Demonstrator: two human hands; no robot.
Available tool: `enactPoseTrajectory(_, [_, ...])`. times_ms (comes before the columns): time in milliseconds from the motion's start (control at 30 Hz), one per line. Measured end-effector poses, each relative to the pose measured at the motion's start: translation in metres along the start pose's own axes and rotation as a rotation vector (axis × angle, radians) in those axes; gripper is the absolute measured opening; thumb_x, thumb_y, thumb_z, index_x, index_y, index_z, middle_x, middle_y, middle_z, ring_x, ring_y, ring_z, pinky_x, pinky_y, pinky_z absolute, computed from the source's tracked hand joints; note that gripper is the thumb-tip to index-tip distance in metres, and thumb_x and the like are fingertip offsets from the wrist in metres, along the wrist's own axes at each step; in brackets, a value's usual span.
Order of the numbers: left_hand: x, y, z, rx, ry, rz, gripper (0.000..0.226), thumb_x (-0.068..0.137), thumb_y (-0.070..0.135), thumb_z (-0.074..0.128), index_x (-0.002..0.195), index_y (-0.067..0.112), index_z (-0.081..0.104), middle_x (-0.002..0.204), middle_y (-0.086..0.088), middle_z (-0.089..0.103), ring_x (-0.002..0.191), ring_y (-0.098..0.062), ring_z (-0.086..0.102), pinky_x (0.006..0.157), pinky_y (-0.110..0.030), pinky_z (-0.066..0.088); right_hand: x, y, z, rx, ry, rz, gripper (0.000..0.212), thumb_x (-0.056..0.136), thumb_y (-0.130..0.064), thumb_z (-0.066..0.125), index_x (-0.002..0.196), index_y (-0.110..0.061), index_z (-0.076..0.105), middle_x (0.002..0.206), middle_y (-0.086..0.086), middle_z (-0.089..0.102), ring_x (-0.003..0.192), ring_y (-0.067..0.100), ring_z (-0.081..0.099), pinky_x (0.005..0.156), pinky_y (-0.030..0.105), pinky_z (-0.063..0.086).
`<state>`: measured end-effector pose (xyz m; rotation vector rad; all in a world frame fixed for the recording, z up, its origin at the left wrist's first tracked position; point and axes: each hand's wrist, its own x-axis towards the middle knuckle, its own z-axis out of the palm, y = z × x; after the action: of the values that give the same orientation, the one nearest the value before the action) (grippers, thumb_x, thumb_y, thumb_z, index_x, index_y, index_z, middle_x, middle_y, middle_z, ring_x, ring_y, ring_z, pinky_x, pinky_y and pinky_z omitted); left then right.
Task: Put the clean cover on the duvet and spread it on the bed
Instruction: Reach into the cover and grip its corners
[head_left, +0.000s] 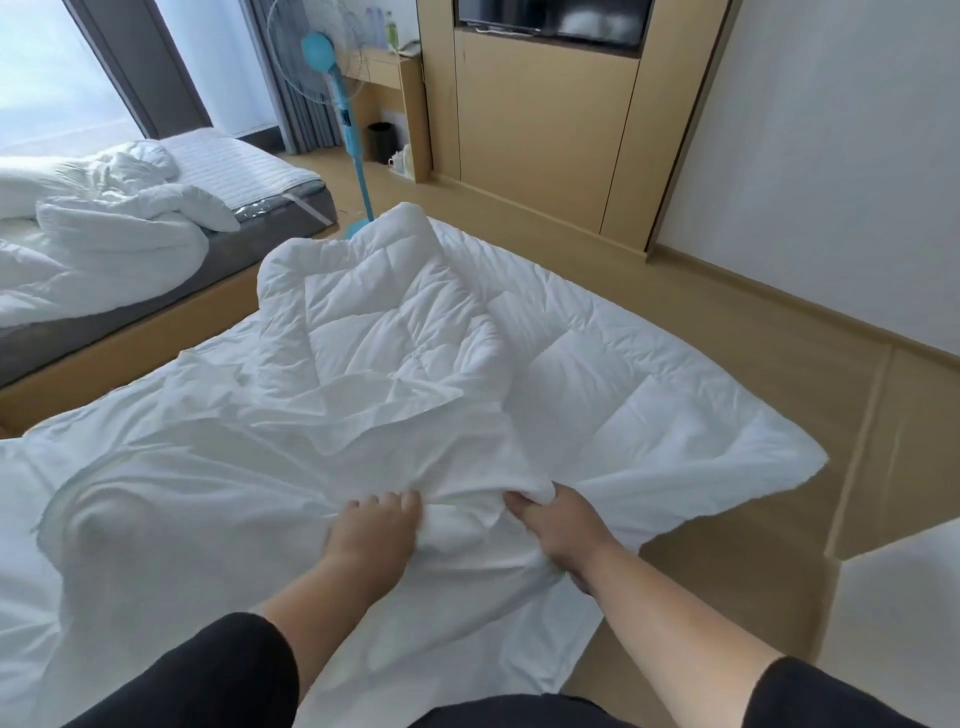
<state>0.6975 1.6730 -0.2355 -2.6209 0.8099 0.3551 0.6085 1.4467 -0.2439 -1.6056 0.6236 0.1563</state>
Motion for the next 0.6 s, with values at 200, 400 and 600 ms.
enactPoseTrajectory(200, [0.033, -0.054, -0.036, -0.343, 0.009, -0.258, 0.011, 0.084, 0.036, 0.043, 0.091, 0.03, 0.049, 0.107, 0.002, 0.065, 0.097, -0.027, 0.064, 0.074, -0.034, 0.044, 0.043, 0.018, -0.068, 0.037, -0.052, 0.071, 0.041, 0.079, -0.044, 0.085, 0.113, -0.026, 0.073, 0.105, -0.008, 0.078, 0.099, 0.016, 0.073, 0.095, 0.044, 0.057])
enactPoseTrajectory(400, [0.002, -0.155, -0.036, -0.334, -0.034, -0.611, 0.029, 0.083, 0.036, 0.055, 0.111, 0.034, 0.059, 0.129, -0.004, 0.061, 0.121, -0.031, 0.054, 0.099, -0.039, 0.043, 0.123, 0.044, -0.151, -0.158, 0.211, 0.178, 0.051, 0.079, -0.054, 0.08, 0.113, -0.017, 0.071, 0.095, 0.004, 0.071, 0.082, 0.022, 0.065, 0.074, 0.037, 0.052])
enactPoseTrajectory(600, [-0.035, -0.139, -0.015, -0.362, 0.022, -0.709, 0.006, 0.08, 0.028, 0.052, 0.084, 0.03, 0.056, 0.101, -0.002, 0.067, 0.098, -0.029, 0.061, 0.081, -0.036, 0.046, 0.191, 0.047, -0.161, -0.242, 0.368, 0.335, 0.08, 0.075, -0.075, 0.069, 0.115, -0.006, 0.067, 0.106, 0.013, 0.068, 0.09, 0.037, 0.065, 0.079, 0.041, 0.054])
